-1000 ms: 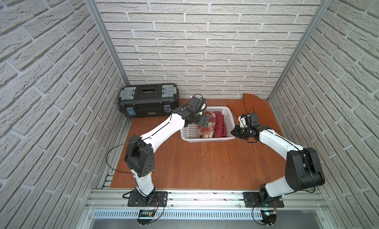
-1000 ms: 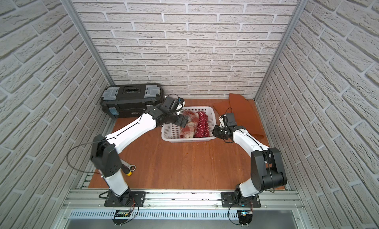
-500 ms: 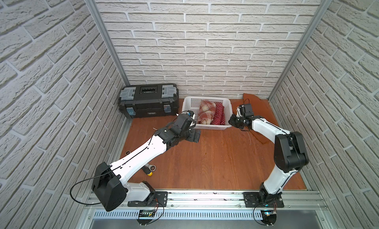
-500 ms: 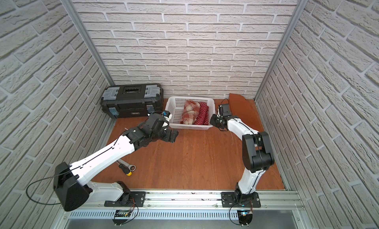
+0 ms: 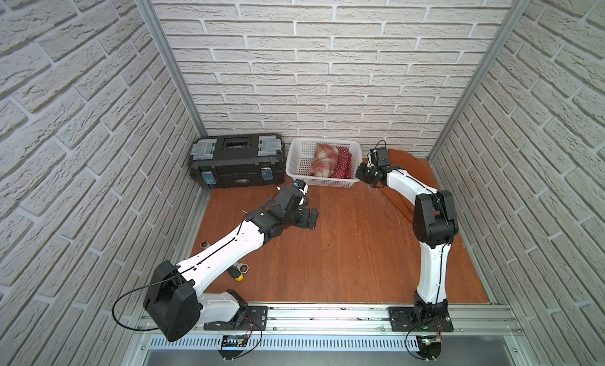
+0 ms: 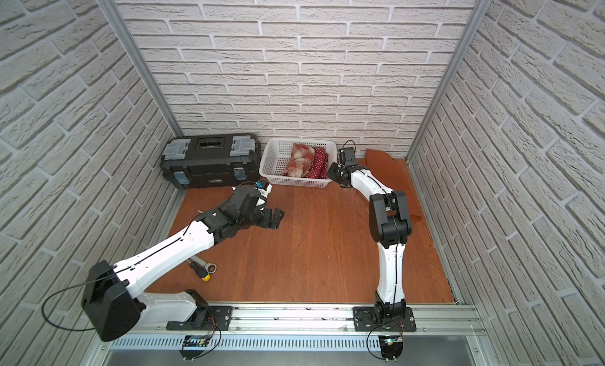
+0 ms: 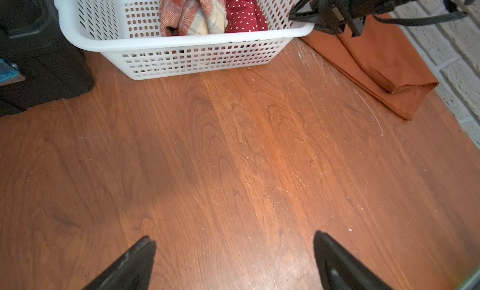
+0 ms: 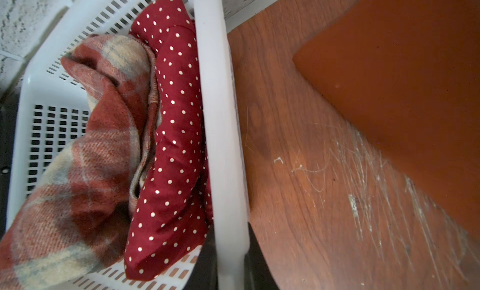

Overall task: Roll up the skirts
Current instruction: Move the basket to the center of the board, then move the skirt to the center of the board.

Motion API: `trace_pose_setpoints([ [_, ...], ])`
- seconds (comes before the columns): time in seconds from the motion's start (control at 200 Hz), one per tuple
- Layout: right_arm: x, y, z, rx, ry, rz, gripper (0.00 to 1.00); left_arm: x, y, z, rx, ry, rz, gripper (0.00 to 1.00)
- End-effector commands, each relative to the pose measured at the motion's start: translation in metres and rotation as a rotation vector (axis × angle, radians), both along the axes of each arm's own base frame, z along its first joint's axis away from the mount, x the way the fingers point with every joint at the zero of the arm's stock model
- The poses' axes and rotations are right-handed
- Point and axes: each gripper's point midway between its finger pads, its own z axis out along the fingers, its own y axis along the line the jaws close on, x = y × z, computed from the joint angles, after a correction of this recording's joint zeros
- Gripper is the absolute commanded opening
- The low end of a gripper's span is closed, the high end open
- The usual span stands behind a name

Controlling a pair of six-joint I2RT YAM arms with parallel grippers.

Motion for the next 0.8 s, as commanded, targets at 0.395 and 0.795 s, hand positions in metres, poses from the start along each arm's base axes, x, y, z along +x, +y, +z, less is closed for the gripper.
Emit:
trace_pose_setpoints([
  [0.395, -0.04, -0.078, 0.109, -0.423, -0.123, -0.083, 0.54, -0.009, 0.002, 0.004, -0.104, -0.029, -0.008, 0.98],
  [0.795, -0.192, -0.167, 0.025, -0.471, 0.27, -0.226, 0.65, -0.035, 0.002, 0.003, -0.21, 0.012, -0.034, 0.98],
])
